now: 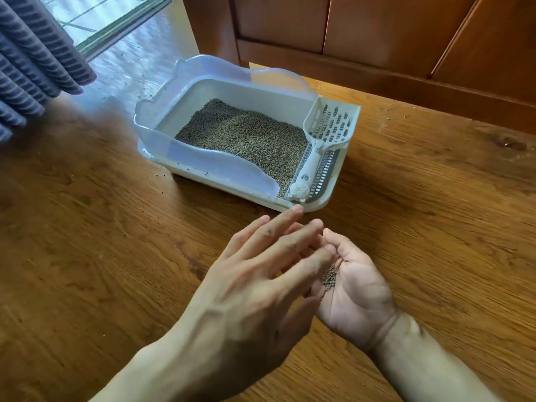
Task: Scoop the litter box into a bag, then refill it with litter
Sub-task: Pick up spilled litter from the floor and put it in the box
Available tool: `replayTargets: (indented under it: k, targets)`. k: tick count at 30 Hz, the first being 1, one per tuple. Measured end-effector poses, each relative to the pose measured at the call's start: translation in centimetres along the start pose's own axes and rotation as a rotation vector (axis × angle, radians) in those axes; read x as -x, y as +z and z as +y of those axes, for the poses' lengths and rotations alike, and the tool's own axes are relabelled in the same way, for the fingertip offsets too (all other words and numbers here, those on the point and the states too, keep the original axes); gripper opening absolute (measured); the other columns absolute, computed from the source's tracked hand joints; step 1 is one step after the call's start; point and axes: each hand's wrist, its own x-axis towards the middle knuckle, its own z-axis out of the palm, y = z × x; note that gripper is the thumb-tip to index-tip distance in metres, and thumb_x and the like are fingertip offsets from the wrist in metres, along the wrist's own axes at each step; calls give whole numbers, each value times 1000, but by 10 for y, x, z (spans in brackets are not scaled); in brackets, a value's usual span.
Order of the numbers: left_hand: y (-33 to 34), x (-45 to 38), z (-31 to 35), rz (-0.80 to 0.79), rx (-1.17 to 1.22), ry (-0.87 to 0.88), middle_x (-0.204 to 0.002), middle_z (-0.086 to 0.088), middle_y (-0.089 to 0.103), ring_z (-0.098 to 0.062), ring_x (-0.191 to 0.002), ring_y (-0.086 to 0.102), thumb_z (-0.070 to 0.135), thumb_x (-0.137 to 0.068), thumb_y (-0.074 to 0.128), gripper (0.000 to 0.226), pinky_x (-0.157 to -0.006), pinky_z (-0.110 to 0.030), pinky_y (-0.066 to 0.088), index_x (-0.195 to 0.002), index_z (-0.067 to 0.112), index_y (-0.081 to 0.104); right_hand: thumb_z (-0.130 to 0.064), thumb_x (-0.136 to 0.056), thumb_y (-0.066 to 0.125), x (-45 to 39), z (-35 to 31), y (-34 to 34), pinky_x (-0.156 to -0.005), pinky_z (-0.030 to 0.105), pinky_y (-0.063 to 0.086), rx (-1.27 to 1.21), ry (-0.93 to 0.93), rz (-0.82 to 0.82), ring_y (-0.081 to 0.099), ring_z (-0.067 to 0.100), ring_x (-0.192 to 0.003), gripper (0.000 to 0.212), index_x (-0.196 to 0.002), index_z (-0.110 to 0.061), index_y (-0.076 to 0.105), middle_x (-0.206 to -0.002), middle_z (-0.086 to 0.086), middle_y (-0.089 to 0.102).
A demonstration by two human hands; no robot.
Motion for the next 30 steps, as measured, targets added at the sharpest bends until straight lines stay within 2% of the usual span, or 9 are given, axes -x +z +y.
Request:
replayTargets:
  k: [3,8,10,13,15,17,20,24,30]
  targets:
    - [-1,2,-14,2,48,-51,-148,-1,52,-20,-147,36,31,-92,67,47,-112,-45,40,-135,14,62,-30,-96,41,-2,0,7,-73,37,61,-39,-104,-33,73,27,-86,46,-92,1,75,-97,20,73]
    - [-10,-9,-30,113,80,-158,-140,-2,59,-18,-142,44,25,-90,69,44,-116,-33,37,-130,6,63,-29,-97,39,-8,-12,32,-59,32,61,-39,-163,22,73,24,-69,53,-71,-1,75,-78,16,73]
    - [-14,-14,-40,157,57,-162,-136,-3,61,-17,-139,47,24,-91,68,42,-115,-29,36,-127,4,65,-29,-97,40,-10,-19,42,-45,23,55,-49,-164,58,66,17,-51,52,-60,-7,70,-64,7,68]
    - [-16,-22,-51,178,54,-176,-133,-2,63,-17,-136,50,23,-91,66,39,-114,-30,38,-125,4,65,-26,-95,40,-15,-30,49,-31,15,29,-39,-158,36,38,7,-33,44,-54,-16,51,-48,-4,43]
    - [-16,-27,-58,182,52,-199,-131,-1,64,-17,-135,51,23,-92,65,37,-113,-32,39,-124,4,66,-27,-95,38,-19,-36,50,-33,18,13,-12,-131,-18,24,6,-30,43,-53,-21,38,-44,-7,29]
    - [-15,-32,-64,173,39,-206,-130,-1,65,-17,-134,52,24,-92,65,36,-113,-32,39,-123,5,66,-29,-95,37,-22,-42,52,-36,20,6,39,-109,-71,15,6,-30,45,-52,-24,29,-43,-8,21]
    - [-16,-45,-76,153,11,-207,-129,0,65,-17,-133,53,25,-93,63,35,-114,-28,37,-122,6,67,-31,-96,34,-27,-53,58,-38,22,3,112,-92,-84,4,10,-37,45,-54,-26,17,-47,-8,10]
    - [-26,-70,-82,61,28,-243,-124,0,67,-17,-126,58,33,-94,60,36,-109,-23,39,-119,9,68,-32,-96,33,-19,-76,78,-41,24,2,234,-141,25,2,11,-42,45,-57,-26,12,-51,-6,4]
    - [-112,-139,-25,-9,110,-287,-105,3,71,-21,-102,64,34,-94,59,28,-84,-41,50,-111,14,70,-34,-97,38,62,-130,179,-46,28,2,370,-236,112,3,12,-44,46,-60,-25,12,-53,-5,5]
